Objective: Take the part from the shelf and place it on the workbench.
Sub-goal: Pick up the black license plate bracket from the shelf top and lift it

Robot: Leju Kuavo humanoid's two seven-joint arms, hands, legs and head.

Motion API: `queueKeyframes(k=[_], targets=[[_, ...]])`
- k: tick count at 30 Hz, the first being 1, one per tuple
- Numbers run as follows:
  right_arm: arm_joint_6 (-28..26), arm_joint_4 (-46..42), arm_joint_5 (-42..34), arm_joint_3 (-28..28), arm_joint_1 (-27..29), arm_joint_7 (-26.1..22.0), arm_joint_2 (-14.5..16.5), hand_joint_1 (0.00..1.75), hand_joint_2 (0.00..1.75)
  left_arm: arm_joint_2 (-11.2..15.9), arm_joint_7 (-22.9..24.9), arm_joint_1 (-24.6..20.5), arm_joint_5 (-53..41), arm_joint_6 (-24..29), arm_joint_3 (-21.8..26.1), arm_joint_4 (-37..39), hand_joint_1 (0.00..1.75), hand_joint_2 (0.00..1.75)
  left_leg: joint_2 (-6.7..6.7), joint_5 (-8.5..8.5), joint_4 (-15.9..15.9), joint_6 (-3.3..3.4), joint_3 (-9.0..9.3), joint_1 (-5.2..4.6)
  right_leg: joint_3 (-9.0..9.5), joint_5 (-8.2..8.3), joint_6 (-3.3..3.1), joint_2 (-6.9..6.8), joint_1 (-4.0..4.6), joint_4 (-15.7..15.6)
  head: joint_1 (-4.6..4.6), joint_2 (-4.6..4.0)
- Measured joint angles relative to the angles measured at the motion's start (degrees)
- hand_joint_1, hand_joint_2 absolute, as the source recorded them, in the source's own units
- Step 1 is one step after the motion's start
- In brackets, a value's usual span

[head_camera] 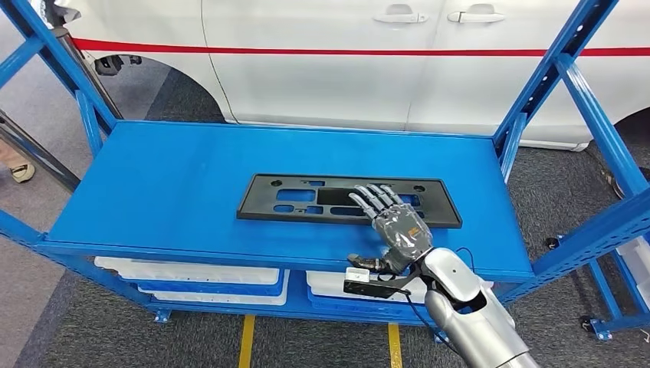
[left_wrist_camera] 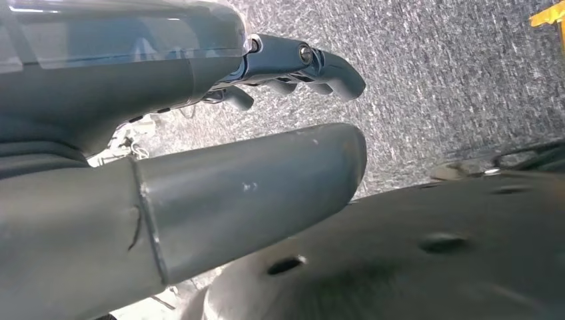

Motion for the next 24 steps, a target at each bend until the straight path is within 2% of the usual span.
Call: queueKeyframes(k=[1,2,3,4,5,9,11,14,16,17,18,20,21,22,24], targets=[[0.1,0.0,-0.2,0.4,0.0,0.0,0.2,0.0,1.75,0.0,0.0,0.1,-0.1,0.0,0.0,0.0,0.0,0.0,0.05,2.4,-2.2,-0.19,0.29,0.19,0.58,-0.5,0.2,0.01,-0.12,0.1,-0.01,0.0],[0.2,0.1,-0.5,0.9,-0.1,0.0,0.4,0.0,1.75,0.0,0.0,0.2,-0.2,0.0,0.2,0.0,0.0,0.0,0.13,5.2,-5.9,-0.33,1.3,0.37,1.11,-1.09,0.5,0.03,-0.24,0.3,0.01,0.0],[0.4,0.1,-0.8,1.2,-0.2,0.1,0.5,0.0,1.75,0.0,0.0,0.2,-0.3,0.0,0.3,0.0,0.0,0.0,0.18,7.18,-9.2,-0.43,2.52,0.38,1.44,-1.67,0.9,0.09,-0.25,0.6,-0.01,0.0],[0.6,0.1,-1.1,1.6,-0.4,0.1,0.6,0.0,1.75,0.0,0.0,0.2,-0.4,-0.1,0.5,0.0,0.0,0.0,0.19,8.16,-11.7,-0.22,3.53,0.37,1.52,-2.13,1.3,0.15,-0.18,1.0,-0.01,0.0],[0.8,0.2,-1.3,1.9,-0.5,0.2,0.7,0.0,1.75,0.0,0.0,0.2,-0.5,-0.1,0.7,0.0,0.0,0.0,0.16,8.28,-13.1,0.08,4.06,0.28,1.47,-2.45,1.65,0.19,-0.07,1.1,0.01,0.0],[1.0,0.1,-1.7,2.7,-0.7,0.2,1.0,0.0,1.75,0.0,0.0,0.1,-0.7,-0.2,1.0,0.0,0.0,0.0,-0.03,7.45,-13.9,1.69,4.67,0.19,1.69,-3.13,2.51,0.14,-0.16,1.2,0.09,0.0],[1.0,0.1,-1.7,2.8,-0.7,0.2,1.0,0.0,1.75,0.0,0.0,0.1,-0.7,-0.2,1.0,0.0,0.0,0.0,-0.02,7.43,-14.2,2.01,4.98,0.34,1.73,-3.52,2.72,0.1,-0.24,1.5,0.13,0.0],[1.0,0.1,-1.7,2.8,-0.7,0.2,1.0,0.0,1.75,0.0,0.0,0.1,-0.7,-0.2,1.0,0.0,0.0,0.0,-0.01,7.41,-14.2,2.04,5.01,0.34,1.69,-3.61,2.74,0.1,-0.25,1.7,0.14,0.0],[1.0,0.1,-1.7,2.9,-0.8,0.3,1.0,0.0,1.75,0.0,0.0,0.1,-0.7,-0.2,1.0,0.0,0.0,0.0,0.02,7.3,-14.3,2.25,5.17,0.34,0.66,-4.59,2.82,0.11,-0.25,3.8,0.14,0.0],[1.0,0.1,-1.7,2.9,-0.9,0.3,1.0,0.0,1.75,0.0,0.0,0.1,-0.7,-0.2,1.1,0.0,0.0,0.0,0.05,7.21,-14.3,2.42,5.26,0.33,-0.6,-5.64,2.91,0.12,-0.25,6.1,0.13,0.0],[1.0,0.2,-1.7,3.0,-0.9,0.3,1.0,0.0,1.75,0.0,0.0,0.1,-0.7,-0.2,1.1,0.0,0.0,0.0,0.02,6.92,-14.3,2.66,5.58,0.25,-3.41,-6.45,2.95,0.13,-0.24,10.3,0.12,0.0],[1.2,0.4,-1.8,3.2,-0.8,0.4,1.0,0.0,1.75,-0.1,-0.2,0.1,-0.8,0.0,1.3,0.0,0.0,0.0,-0.18,5.84,-14.3,2.76,7.02,-0.05,-5.31,-2.76,2.17,0.17,0.11,9.6,0.1,0.0],[1.3,0.5,-1.8,3.3,-0.8,0.5,1.0,0.0,1.75,-0.2,-0.3,0.1,-0.9,0.0,1.4,0.0,0.0,0.0,-0.32,5.28,-14.3,2.66,7.69,-0.23,-5.24,-0.42,1.66,0.18,0.36,7.3,0.11,0.0],[1.5,0.5,-1.9,3.5,-0.9,0.5,1.2,0.0,1.75,-0.2,-0.5,0.0,-1.0,0.2,1.4,0.0,0.0,0.0,-0.4,4.88,-14.3,2.52,8.08,-0.4,-3.6,1.73,1.62,0.17,0.48,3.0,0.08,0.0],[2.0,0.6,-1.8,4.0,-0.9,0.9,1.5,0.0,1.75,-0.3,-0.8,-0.1,-1.1,0.3,1.6,-0.1,0.0,0.0,-0.38,4.64,-14.2,2.4,8.0,-0.5,-3.06,1.46,2.16,0.24,0.55,1.6,0.09,0.0]])
